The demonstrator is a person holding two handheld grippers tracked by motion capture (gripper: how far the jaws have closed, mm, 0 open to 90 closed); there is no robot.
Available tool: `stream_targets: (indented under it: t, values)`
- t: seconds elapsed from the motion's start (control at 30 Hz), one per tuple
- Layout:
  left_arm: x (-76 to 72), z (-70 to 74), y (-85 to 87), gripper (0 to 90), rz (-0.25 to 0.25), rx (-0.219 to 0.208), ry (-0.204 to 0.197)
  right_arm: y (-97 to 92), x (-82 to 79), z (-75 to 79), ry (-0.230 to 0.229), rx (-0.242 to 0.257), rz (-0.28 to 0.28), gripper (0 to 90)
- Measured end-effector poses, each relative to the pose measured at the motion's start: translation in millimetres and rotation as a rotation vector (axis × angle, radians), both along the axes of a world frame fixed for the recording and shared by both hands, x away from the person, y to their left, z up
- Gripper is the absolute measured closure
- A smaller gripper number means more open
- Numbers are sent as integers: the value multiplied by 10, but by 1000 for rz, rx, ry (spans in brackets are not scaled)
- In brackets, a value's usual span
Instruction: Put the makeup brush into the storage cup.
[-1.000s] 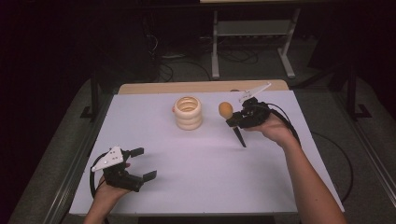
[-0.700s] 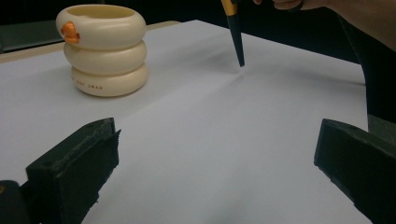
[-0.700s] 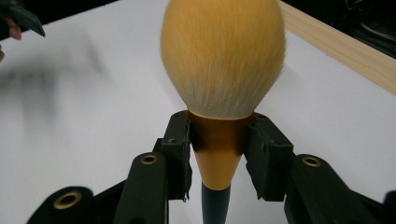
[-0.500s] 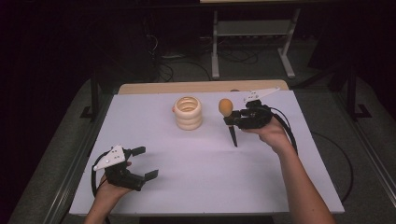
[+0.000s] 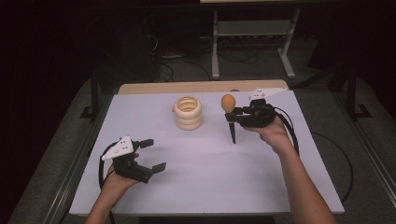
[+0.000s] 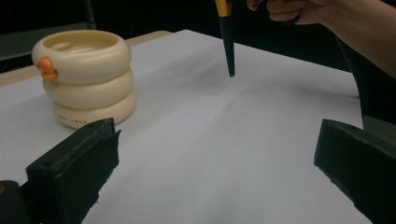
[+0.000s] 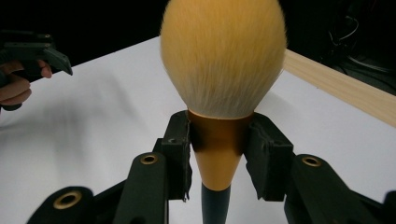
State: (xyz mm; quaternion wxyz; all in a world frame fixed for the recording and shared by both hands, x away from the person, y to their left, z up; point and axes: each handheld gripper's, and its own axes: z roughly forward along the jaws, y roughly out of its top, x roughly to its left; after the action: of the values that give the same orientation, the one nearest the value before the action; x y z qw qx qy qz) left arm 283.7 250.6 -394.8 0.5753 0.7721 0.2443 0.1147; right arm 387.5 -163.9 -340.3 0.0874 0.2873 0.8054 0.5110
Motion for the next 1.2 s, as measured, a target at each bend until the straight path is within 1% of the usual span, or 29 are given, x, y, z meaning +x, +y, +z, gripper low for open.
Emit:
stream_targets:
  t: [0.03,0.07,0.1,0.2,0.37,0.43,0.47,0.6,0.8,0.9,1.03,1.07,1.1,1.17,1.2]
  values:
    - [20,15,-6,0,-6,2,-3,3,-7,8,-6,8,-4,616]
    - [38,23,-20,0,-8,-6,-6,0,-17,24,-6,21,4,616]
    - [58,29,-30,0,-11,0,-8,3,-26,32,-6,25,0,616]
    - [114,42,-68,0,-14,-6,-19,8,-27,36,-14,28,7,616]
    - [197,56,-124,0,-16,-14,-29,26,-34,35,-8,33,4,616]
    - [226,57,-147,0,-20,-6,-34,37,-37,37,-14,34,5,616]
    - [242,56,-162,0,-22,-12,-36,42,-40,37,-13,36,7,616]
    - [299,72,-198,0,-29,-2,-46,60,-49,48,-21,43,10,616]
    - [353,94,-261,0,-33,-30,-56,84,-67,63,-28,52,14,616]
    - [375,85,-303,0,-39,-26,-61,94,-70,67,-35,56,15,616]
    - [408,64,-365,0,-42,-22,-62,115,-81,72,-33,60,17,616]
    - [425,55,-395,0,-43,-30,-59,121,-85,74,-31,64,18,616]
    - [436,57,-405,0,-46,-22,-65,127,-86,74,-33,66,20,616]
    - [446,56,-430,0,-48,-28,-66,139,-87,73,-39,68,23,616]
    - [446,56,-430,0,-48,-28,-66,147,-93,73,-35,71,22,616]
